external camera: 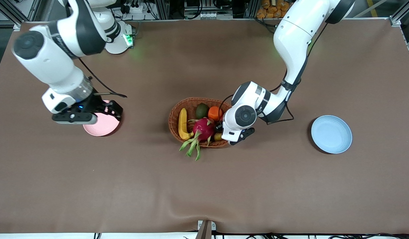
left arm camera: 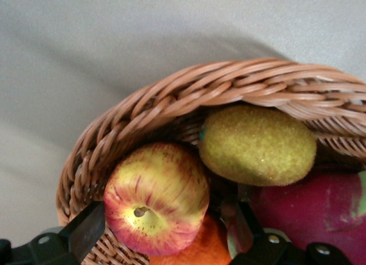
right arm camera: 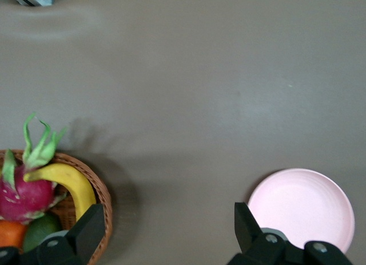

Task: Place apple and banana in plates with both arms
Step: 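Grasp the apple with the left gripper while the right gripper reaches the basket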

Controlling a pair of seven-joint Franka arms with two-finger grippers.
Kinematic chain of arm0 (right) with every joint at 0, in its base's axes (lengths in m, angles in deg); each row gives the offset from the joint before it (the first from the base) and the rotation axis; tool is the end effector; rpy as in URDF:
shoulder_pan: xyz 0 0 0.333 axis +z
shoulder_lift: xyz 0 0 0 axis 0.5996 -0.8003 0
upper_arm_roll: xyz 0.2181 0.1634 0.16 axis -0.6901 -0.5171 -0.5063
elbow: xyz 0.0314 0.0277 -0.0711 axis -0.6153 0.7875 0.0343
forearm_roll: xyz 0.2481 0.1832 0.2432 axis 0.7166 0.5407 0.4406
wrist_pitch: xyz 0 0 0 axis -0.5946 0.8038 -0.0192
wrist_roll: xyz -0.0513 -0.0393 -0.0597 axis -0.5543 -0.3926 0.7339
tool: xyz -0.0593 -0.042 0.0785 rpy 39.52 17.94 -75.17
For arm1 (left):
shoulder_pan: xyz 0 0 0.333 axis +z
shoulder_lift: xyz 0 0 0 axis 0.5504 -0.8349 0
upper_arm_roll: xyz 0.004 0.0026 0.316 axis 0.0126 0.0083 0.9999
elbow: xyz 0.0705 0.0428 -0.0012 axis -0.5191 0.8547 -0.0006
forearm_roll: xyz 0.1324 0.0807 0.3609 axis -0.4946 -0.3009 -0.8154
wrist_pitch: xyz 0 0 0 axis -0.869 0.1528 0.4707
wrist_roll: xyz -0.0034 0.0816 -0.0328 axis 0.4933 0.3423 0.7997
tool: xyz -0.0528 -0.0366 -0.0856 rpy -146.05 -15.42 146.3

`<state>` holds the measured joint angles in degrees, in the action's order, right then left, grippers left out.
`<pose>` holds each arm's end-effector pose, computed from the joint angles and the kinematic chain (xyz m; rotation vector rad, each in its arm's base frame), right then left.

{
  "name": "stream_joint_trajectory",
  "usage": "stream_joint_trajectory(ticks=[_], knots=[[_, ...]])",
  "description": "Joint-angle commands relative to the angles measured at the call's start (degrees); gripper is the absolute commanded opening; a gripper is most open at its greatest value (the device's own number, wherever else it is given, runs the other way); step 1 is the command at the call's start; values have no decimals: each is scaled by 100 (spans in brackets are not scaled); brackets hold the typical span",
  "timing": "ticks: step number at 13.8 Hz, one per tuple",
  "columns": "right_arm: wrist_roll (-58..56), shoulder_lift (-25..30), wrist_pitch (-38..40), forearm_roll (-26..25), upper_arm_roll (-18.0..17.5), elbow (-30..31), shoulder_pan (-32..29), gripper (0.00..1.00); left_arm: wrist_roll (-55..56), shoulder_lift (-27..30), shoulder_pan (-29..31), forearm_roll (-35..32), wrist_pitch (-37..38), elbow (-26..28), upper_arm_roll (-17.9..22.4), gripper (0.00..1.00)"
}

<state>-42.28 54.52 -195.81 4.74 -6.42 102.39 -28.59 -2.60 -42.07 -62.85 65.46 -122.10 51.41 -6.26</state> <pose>0.5777 0.1747 0.4868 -3.0398 0.0768 -0.2563 0.5546 -0.4232 0.2177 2.9383 0.8487 -0.4639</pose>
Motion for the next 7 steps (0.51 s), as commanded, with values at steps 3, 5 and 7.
stream_joint_trajectory(ticks=[3,5,7], knots=[[2,-267,-753,-27,-132,-147,-17,100,254,-31,-157,94,-111,39,38,100],[-16,-433,-1018,-27,-141,-147,27,100,254,-57,-157,42,-111,48,38,100],[-24,-627,-1211,-79,-141,-190,124,100,254,-48,-148,42,-111,100,47,100]])
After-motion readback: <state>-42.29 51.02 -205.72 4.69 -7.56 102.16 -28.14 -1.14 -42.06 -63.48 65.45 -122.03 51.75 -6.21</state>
